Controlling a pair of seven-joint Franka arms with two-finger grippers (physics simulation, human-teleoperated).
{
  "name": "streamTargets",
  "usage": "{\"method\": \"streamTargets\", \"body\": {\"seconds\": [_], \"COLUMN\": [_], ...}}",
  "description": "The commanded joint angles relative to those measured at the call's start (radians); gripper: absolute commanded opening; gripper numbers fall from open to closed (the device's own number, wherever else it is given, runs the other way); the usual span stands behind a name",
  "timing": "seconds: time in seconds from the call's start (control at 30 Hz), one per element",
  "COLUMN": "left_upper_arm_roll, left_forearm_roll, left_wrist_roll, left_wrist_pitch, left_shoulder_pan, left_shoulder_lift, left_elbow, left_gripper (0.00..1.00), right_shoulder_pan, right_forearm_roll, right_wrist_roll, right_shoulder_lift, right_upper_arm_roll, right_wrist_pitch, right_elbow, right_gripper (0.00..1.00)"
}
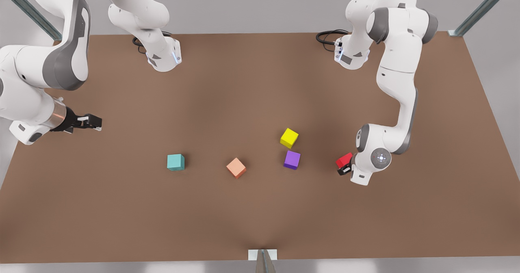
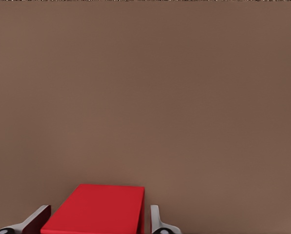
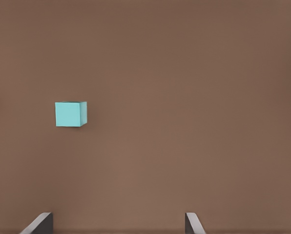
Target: Pick up red wooden cube and pass to hand red wooden cube and place in blue wooden cube
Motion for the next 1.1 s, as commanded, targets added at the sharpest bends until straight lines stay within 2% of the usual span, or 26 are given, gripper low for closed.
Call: {"method": "streamTargets", "body": {"seconds": [0.0,0.03,0.1,0.17,0.27,0.3,0.33,0.37,0.4,0.47,0.5,0.53,0.57,0.63,0.67,0.7,0.73,0.83,0.9,0.97,1.07], "left_upper_arm_roll": [0.0,0.0,0.0,-0.026,-0.066,-0.095,-0.132,-0.19,-0.327,-0.454,-0.46,-0.496,-0.514,-0.543,-0.551,-0.557,-0.557,-0.566,-0.598,-0.606,-0.626], "left_forearm_roll": [0.002,0.002,0.002,-0.047,-0.213,-0.308,-0.431,-0.469,-0.546,-0.583,-0.682,-0.706,-0.706,-0.71,-0.71,-0.71,-0.71,-0.779,-0.791,-0.899,-0.905], "left_wrist_roll": [0.008,0.008,0.006,0.002,0.005,0.005,0.006,0.011,0.06,0.152,0.235,0.316,0.35,0.439,0.541,0.686,0.796,1.091,1.152,1.217,1.26], "left_wrist_pitch": [0.029,0.029,0.027,-0.049,-0.574,-0.675,-0.682,-0.68,-0.649,-0.587,-0.527,-0.444,-0.387,-0.146,-0.139,-0.135,-0.111,-0.071,-0.024,-0.01,0.007], "left_shoulder_pan": [0.0,0.0,0.0,0.002,0.002,0.005,0.005,0.002,-0.003,0.0,-0.005,-0.006,-0.015,-0.092,-0.091,-0.091,-0.092,-0.091,-0.09,-0.089,-0.09], "left_shoulder_lift": [0.0,0.0,-0.006,-0.006,-0.008,0.003,0.003,0.008,0.115,0.235,0.268,0.296,0.304,0.343,0.353,0.356,0.356,0.38,0.402,0.434,0.469], "left_elbow": [0.0,0.0,0.002,0.045,0.353,0.465,0.488,0.494,0.58,0.657,0.655,0.655,0.655,0.66,0.665,0.666,0.666,0.669,0.672,0.691,0.723], "left_gripper": [0.76,0.63,0.55,0.55,0.55,0.55,0.55,0.55,0.55,0.55,0.55,0.59,0.57,0.54,0.54,0.54,0.54,0.55,0.55,0.55,0.54], "right_shoulder_pan": [0.001,0.001,0.001,0.002,0.002,0.002,0.002,0.001,0.019,0.045,0.039,0.022,0.011,0.03,0.04,0.042,0.042,0.07,0.074,0.074,0.064], "right_forearm_roll": [0.0,0.0,0.0,0.002,0.0,0.002,0.005,0.003,0.01,0.075,0.198,0.47,0.607,1.018,1.109,1.143,1.204,1.201,1.205,1.264,1.303], "right_wrist_roll": [-0.003,-0.003,-0.003,-0.003,-0.003,-0.001,-0.001,-0.003,0.008,-0.003,-0.033,-0.046,-0.058,-0.11,-0.116,-0.133,-0.157,-0.365,-0.456,-0.622,-0.895], "right_shoulder_lift": [0.0,0.0,0.0,0.0,0.001,0.001,0.004,0.007,0.02,0.059,0.084,0.147,0.203,0.406,0.484,0.57,0.606,0.623,0.624,0.624,0.624], "right_upper_arm_roll": [0.0,0.0,0.001,0.001,0.001,0.001,0.001,0.001,0.007,0.009,0.009,0.001,0.003,0.01,0.013,0.056,0.056,0.056,0.058,0.059,0.059], "right_wrist_pitch": [-0.001,-0.001,-0.001,-0.001,-0.001,-0.001,-0.001,-0.002,0.002,0.037,0.039,0.031,0.031,0.031,0.031,0.045,0.048,0.088,0.096,0.099,0.035], "right_elbow": [0.0,0.0,0.0,0.0,0.0,0.0,0.005,0.008,0.007,0.017,0.019,0.028,0.033,0.155,0.224,0.284,0.283,0.267,0.252,0.197,0.114], "right_gripper": [1.0,1.0,1.0,1.0,1.0,1.0,1.0,1.0,1.0,1.0,1.0,1.0,1.0,1.0,1.0,1.0,1.0,1.0,1.0,1.0,1.0]}}
